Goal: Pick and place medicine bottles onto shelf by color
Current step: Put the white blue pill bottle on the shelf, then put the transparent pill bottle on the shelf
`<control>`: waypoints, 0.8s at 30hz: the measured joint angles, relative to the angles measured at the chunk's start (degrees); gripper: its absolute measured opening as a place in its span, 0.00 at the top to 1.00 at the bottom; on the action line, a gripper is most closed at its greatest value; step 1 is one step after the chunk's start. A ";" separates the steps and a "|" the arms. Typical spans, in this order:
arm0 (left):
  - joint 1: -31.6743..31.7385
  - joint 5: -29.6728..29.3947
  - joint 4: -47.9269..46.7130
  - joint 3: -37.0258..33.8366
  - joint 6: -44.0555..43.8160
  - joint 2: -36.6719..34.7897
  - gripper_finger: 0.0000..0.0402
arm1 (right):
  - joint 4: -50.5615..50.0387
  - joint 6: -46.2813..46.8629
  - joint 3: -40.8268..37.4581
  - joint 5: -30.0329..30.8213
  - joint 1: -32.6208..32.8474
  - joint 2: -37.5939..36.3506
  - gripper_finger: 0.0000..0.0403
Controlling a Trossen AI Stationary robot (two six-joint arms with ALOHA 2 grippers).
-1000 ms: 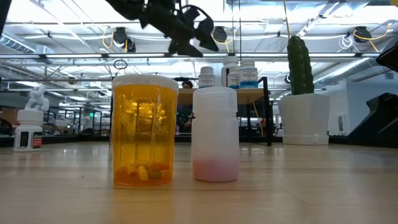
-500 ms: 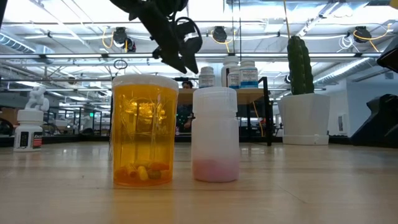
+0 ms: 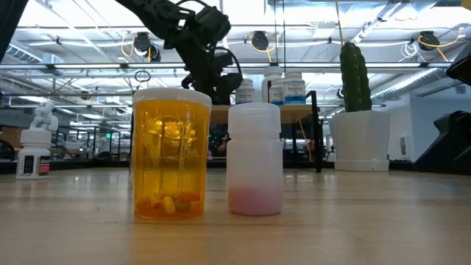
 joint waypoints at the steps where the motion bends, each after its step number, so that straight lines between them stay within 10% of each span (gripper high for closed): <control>1: 0.07 0.38 0.76 0.00 0.06 0.41 0.55 | 0.00 -0.01 0.00 0.01 0.00 0.00 0.22; 24: -1.13 2.81 -0.12 0.00 -3.05 -0.13 0.55 | 0.00 0.63 0.00 0.07 0.00 0.00 0.22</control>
